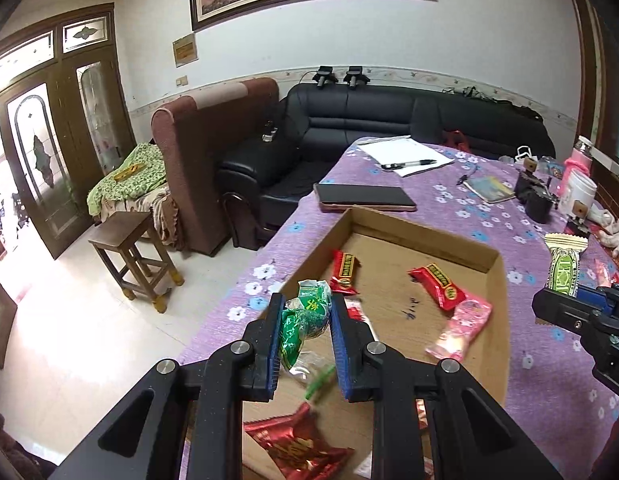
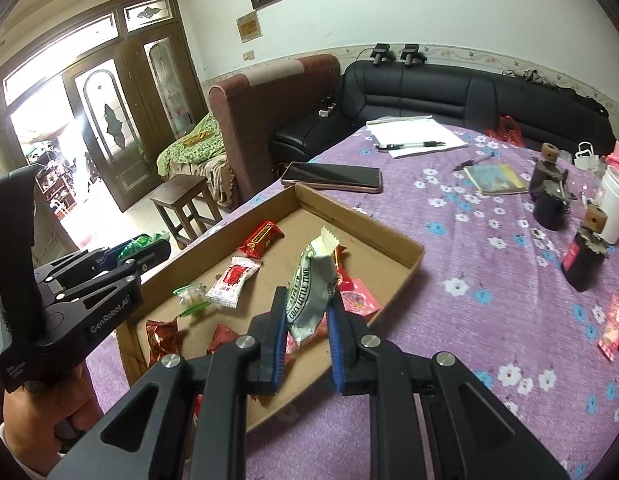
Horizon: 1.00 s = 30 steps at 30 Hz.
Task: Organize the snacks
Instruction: 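Carry the cream packet and green candies into the box and open both tools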
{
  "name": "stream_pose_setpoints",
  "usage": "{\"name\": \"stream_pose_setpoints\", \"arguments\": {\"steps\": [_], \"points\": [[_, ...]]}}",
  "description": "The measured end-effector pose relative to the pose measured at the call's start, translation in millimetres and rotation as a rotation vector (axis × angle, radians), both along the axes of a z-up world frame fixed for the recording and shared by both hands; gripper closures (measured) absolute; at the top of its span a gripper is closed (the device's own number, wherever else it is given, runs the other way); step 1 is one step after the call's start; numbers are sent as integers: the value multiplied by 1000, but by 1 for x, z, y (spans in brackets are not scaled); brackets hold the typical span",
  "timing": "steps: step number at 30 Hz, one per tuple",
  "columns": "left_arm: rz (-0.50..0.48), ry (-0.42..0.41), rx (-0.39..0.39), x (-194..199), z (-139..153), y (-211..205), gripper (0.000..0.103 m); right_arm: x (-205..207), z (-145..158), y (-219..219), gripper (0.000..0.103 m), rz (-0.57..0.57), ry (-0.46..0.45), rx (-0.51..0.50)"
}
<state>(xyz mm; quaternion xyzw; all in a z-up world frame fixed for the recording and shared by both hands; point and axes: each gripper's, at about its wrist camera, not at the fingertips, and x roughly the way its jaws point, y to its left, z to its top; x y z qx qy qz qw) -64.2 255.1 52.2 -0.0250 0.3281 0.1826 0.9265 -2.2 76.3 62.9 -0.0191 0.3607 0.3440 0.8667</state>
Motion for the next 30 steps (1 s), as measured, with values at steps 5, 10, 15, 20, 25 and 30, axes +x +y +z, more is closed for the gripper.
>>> {"name": "stream_pose_setpoints", "arguments": {"steps": [5, 10, 15, 20, 25, 30], "points": [[12, 14, 7, 7, -4, 8, 80, 10, -7, 9, 85, 7, 16, -6], [18, 30, 19, 12, -9, 13, 80, 20, -14, 19, 85, 17, 34, -15], [18, 43, 29, 16, -13, 15, 80, 34, -21, 32, 85, 22, 47, -24], [11, 54, 41, 20, -17, 13, 80, 48, -27, 42, 85, 23, 57, -35], [4, 65, 45, 26, -21, 11, 80, 60, -29, 49, 85, 24, 58, -47], [0, 79, 47, 31, -26, 12, 80, 71, -35, 51, 85, 16, 68, -52]]}}
